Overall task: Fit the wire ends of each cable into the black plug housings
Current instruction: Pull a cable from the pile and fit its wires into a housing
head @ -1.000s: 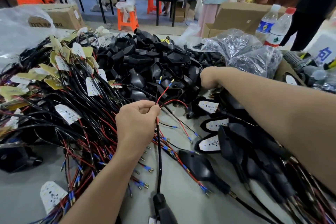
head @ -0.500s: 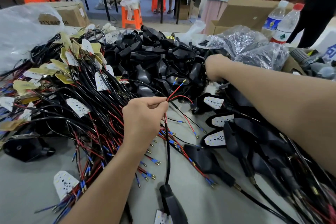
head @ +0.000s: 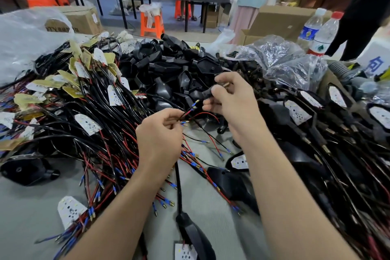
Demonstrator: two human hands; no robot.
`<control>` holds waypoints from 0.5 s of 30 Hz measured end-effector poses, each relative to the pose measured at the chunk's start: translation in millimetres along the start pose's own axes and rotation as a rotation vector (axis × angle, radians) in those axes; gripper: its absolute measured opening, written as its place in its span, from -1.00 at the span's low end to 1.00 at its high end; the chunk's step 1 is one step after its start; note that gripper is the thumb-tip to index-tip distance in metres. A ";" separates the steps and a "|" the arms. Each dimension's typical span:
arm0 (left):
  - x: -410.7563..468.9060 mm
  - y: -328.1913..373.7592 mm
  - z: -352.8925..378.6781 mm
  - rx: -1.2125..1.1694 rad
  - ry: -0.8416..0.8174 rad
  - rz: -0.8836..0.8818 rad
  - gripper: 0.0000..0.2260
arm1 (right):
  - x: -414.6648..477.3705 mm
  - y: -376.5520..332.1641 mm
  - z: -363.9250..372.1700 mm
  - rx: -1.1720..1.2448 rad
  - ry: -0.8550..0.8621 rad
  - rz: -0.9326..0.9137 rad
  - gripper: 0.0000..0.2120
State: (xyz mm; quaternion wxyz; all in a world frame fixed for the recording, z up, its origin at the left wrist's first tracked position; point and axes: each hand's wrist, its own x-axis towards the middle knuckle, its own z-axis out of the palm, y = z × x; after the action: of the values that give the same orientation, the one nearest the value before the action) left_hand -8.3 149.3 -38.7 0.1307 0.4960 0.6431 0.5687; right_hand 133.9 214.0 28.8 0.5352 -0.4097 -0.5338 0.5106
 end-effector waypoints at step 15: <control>-4.0 0.7 0.0 0.155 -0.041 0.077 -0.85 | -14.3 43.1 -24.6 0.285 -0.016 0.094 -0.76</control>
State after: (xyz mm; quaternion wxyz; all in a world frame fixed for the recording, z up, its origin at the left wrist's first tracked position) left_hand -6.0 146.0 -39.6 0.0831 0.5406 0.6629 0.5113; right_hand 154.9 208.7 -18.1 0.5593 -0.3498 -0.4405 0.6089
